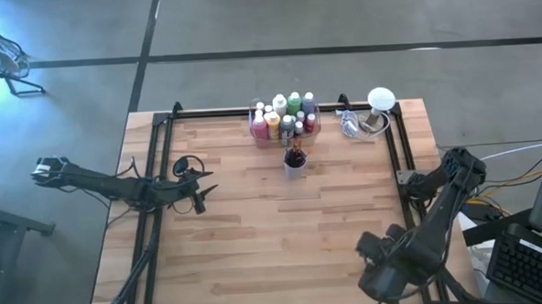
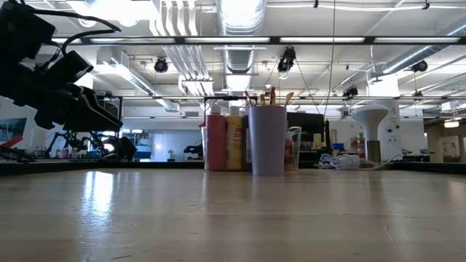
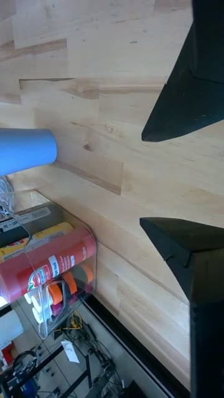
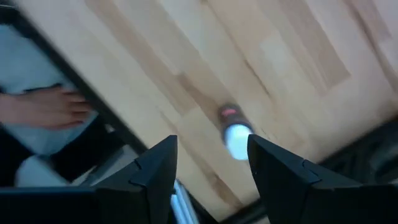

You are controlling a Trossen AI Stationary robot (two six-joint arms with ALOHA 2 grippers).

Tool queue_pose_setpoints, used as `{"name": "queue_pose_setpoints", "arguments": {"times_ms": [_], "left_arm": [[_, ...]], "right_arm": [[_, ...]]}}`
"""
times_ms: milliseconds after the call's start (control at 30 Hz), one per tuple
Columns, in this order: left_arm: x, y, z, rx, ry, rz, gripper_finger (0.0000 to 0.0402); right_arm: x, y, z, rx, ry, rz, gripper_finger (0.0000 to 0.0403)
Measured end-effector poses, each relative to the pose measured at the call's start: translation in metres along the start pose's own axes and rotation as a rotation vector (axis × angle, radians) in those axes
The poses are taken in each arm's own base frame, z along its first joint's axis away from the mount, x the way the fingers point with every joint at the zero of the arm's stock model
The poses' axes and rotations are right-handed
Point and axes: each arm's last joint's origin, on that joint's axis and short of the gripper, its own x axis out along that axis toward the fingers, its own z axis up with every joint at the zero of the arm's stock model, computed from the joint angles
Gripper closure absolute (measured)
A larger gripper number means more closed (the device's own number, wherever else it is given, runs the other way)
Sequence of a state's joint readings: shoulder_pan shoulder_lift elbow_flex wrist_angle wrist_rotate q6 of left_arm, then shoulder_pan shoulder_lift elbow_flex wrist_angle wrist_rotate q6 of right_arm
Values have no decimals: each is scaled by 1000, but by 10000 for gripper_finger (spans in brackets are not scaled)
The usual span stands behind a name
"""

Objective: Pick & Place Paint Supplies
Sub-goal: Put the black paint bottle into the transparent bin

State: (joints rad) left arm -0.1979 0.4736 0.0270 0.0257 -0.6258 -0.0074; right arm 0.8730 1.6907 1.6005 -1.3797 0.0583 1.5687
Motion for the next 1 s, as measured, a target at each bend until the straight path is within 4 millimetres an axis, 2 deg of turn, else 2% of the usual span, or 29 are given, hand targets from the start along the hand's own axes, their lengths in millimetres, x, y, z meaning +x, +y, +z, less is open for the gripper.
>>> {"name": "queue_pose_setpoints", "arguments": {"times_ms": [167, 567, 1000], "left_arm": [[0, 0, 0, 0, 0, 0, 186], [0, 0, 0, 0, 0, 0, 186], [0, 0, 0, 0, 0, 0, 186]], "right_arm": [[8, -3, -4, 44, 30, -102, 207], [8, -6, -30, 113, -36, -103, 217], [40, -10, -37, 135, -31, -122, 198]]}}
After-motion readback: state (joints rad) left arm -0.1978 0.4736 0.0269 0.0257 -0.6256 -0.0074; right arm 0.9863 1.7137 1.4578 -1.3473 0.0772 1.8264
